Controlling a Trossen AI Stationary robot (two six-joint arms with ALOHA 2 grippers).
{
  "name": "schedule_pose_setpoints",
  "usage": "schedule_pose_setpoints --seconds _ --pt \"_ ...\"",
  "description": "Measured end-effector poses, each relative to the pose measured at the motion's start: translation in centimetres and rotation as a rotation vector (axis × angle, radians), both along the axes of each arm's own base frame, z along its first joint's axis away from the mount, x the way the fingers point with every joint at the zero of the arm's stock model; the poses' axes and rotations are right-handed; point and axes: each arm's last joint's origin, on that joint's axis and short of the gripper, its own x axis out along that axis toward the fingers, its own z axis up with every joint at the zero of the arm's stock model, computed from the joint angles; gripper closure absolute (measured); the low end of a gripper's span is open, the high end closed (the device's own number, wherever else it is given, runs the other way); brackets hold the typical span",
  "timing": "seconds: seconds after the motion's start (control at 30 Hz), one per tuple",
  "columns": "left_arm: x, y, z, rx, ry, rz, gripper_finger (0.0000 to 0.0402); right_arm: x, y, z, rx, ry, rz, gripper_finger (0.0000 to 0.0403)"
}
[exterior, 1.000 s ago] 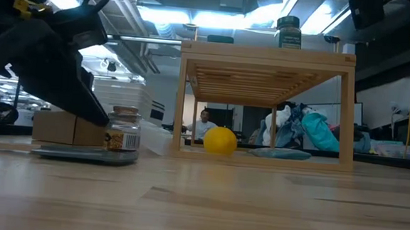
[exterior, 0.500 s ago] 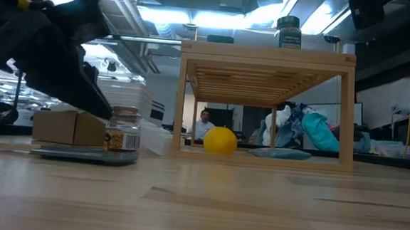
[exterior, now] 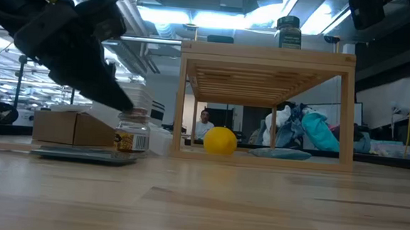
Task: Shelf spices
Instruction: Put the brown seasoning bottle on the shelf
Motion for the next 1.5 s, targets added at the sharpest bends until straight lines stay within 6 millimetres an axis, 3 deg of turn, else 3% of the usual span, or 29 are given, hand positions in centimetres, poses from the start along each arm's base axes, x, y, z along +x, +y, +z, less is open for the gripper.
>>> schedule_pose_setpoints --seconds 0.4,0.67,1.03,1.5 --pt "0.1 0.0 0.2 0.032 -0.013 -0.022 0.0219 0.0 0.0 0.0 0.000 0.000 0.000 0.0045" --pt "0.1 0.5 0.4 0.188 -0.043 0.090 0.0219 0.0 0.0 0.0 0.000 0.000 0.001 0.0045" --pt "0.4 0.7 0.2 -0.022 -0.020 0.027 0.0219 0.0 0.0 0.0 0.001 0.000 0.001 0.0045" --pt "0.8 1.2 0.3 -0.160 -0.014 0.021 0.0219 0.0 0.0 0.0 0.001 0.000 0.001 0.0045"
